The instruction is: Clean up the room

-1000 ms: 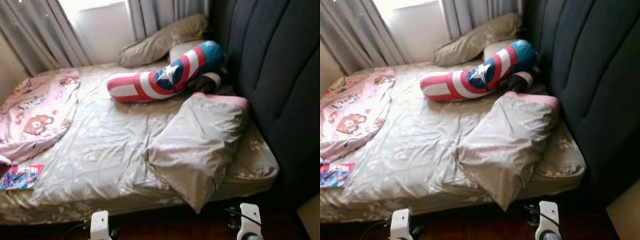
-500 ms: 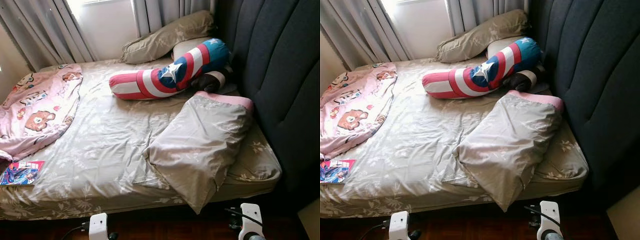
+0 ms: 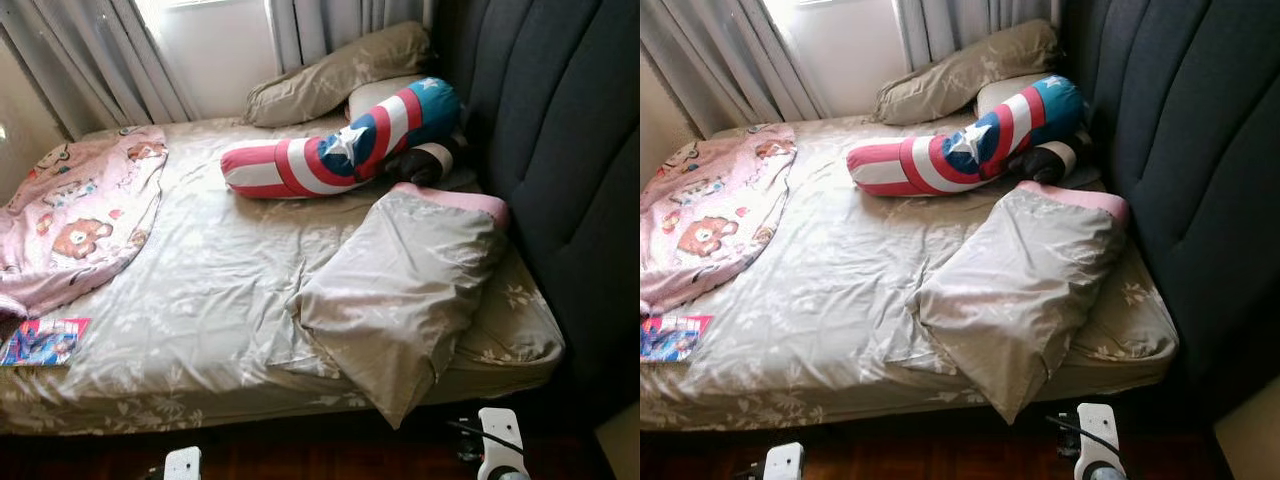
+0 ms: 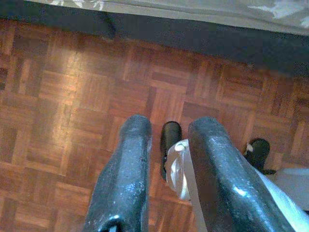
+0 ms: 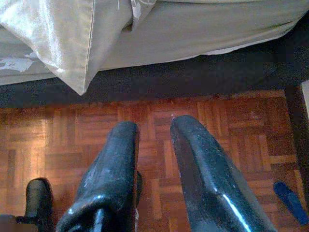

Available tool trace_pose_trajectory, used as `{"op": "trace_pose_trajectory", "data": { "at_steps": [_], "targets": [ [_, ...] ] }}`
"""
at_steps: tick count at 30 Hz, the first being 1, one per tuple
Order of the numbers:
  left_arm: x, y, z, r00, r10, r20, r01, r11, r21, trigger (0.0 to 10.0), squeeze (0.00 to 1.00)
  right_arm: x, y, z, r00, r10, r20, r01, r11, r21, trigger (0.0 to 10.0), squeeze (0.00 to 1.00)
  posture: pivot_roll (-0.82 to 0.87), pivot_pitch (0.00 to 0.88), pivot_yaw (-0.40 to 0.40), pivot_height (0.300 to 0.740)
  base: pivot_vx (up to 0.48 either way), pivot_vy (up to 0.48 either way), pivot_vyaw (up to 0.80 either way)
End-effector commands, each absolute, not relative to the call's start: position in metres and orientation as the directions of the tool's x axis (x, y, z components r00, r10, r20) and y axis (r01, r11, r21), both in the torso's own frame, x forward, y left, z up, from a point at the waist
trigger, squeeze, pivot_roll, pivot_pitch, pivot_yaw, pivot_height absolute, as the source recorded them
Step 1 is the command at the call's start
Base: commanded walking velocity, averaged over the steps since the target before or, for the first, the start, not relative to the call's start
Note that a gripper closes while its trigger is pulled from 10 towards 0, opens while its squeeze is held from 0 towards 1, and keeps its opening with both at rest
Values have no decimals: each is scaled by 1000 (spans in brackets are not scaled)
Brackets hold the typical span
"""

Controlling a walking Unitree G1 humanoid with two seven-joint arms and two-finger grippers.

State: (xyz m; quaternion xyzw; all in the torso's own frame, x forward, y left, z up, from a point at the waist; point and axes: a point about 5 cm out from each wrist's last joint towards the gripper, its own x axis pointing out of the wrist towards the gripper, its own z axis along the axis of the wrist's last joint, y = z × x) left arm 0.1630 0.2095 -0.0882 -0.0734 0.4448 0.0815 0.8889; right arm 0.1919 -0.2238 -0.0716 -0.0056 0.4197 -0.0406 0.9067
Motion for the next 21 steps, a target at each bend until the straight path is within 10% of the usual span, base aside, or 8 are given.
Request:
{"op": "trace_pose_trajectory", "data": {
  "at_steps": [1, 21],
  "targets": [
    [151, 221, -91, 557, 100, -824, -226, 973, -35, 10000, 0, 195, -219, -71, 648, -64, -759, 61, 998, -32, 10000, 0, -39, 0, 64, 740, 0, 0, 456],
    [162, 197, -91, 582, 69, -810, -202, 977, -62, 10000, 0, 198, -219, -70, 653, -70, -754, 79, 997, -24, 10000, 0, -36, 0, 70, 740, 0, 0, 23]
  ]
}}
